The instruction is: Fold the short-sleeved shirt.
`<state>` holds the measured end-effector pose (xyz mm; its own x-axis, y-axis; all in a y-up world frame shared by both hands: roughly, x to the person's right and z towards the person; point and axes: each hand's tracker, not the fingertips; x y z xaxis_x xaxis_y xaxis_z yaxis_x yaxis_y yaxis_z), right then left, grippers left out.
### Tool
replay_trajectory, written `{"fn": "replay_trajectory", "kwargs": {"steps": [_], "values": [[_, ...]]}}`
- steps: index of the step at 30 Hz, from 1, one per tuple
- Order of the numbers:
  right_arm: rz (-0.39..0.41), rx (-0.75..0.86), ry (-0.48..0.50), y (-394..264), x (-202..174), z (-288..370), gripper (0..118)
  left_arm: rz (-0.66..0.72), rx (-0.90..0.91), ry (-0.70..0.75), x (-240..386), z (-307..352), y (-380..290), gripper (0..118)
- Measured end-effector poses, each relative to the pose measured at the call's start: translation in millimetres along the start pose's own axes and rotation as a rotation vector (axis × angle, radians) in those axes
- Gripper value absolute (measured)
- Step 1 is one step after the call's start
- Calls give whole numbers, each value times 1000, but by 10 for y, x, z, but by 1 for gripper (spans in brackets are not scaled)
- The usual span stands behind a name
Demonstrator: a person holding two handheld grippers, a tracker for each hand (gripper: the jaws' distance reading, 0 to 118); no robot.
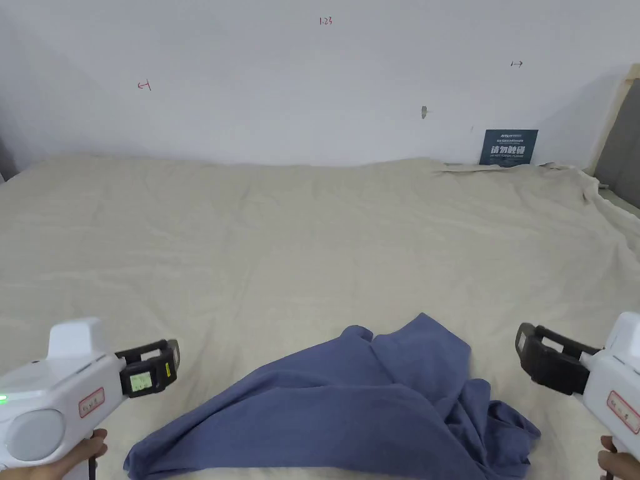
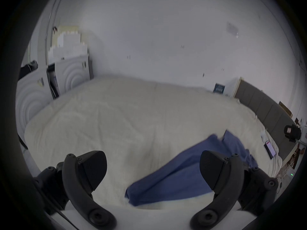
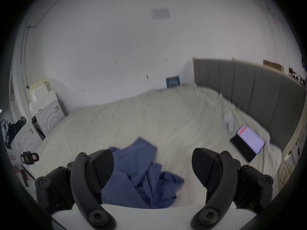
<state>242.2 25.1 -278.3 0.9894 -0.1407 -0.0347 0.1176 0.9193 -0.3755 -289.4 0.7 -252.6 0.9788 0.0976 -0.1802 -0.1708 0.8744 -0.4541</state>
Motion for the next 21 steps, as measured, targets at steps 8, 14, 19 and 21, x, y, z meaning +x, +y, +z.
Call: {"fn": "replay_trajectory", "kwargs": {"steps": [8,14,19,21], "values": [[84,180,-57,28,-85,390,70,-16,248,-4,234,324,-56,73],[130,239,-79,-79,-163,504,0,-49,262,-37,327,411,-232,0],[119,238,-79,-87,-155,504,0,-45,202,-35,324,376,-301,0],[114,234,-76,-81,-126,492,0,-40,157,-30,304,341,-305,0]]}}
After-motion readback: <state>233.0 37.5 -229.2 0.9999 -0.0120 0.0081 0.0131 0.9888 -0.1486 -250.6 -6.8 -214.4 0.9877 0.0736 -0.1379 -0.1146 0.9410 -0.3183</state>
